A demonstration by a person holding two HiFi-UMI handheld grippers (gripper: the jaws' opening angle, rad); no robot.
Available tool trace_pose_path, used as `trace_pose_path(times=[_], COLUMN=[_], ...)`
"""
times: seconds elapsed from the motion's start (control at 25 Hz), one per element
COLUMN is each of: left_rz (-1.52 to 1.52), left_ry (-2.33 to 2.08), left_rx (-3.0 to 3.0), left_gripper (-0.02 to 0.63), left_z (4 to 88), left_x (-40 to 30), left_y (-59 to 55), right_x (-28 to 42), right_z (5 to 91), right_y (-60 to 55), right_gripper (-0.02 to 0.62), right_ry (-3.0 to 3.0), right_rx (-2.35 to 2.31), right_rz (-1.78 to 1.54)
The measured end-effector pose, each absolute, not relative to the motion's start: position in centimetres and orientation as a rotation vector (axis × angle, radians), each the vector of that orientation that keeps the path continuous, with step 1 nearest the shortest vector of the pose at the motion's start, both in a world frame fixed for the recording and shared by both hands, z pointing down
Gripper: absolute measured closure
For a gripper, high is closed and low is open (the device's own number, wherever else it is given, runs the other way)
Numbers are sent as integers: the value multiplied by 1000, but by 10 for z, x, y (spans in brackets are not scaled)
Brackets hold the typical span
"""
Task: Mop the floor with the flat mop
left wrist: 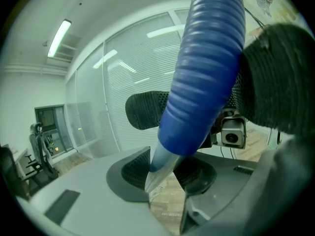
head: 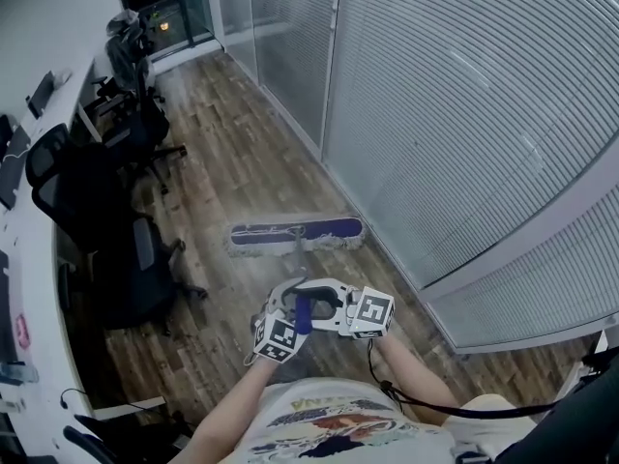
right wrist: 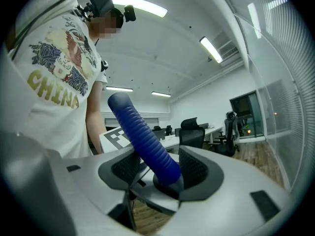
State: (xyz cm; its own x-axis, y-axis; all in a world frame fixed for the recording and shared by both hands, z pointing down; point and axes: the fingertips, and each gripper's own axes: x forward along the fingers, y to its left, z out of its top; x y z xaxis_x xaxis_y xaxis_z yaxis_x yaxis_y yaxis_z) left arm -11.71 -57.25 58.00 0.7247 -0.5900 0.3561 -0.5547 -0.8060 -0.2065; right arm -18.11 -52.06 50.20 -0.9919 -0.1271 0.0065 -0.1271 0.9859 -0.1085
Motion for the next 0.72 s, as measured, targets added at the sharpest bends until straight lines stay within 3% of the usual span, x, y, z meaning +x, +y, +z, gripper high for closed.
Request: trace_pose_path(times=[0.36, 0.72], left_rz=[-635, -629], left_ry=[822, 793], left_rx=[-2863, -2886], left_gripper=[495, 492], left_z=[585, 583], left_x=[-132, -139], left_y=[-671, -687], right_x=[-197, -204], right_z=[506, 503], right_y=[-626, -643], right_gripper=[360, 360], right_ry=[3083, 3054], right_rx=[-373, -452], right_rz=[-213, -224])
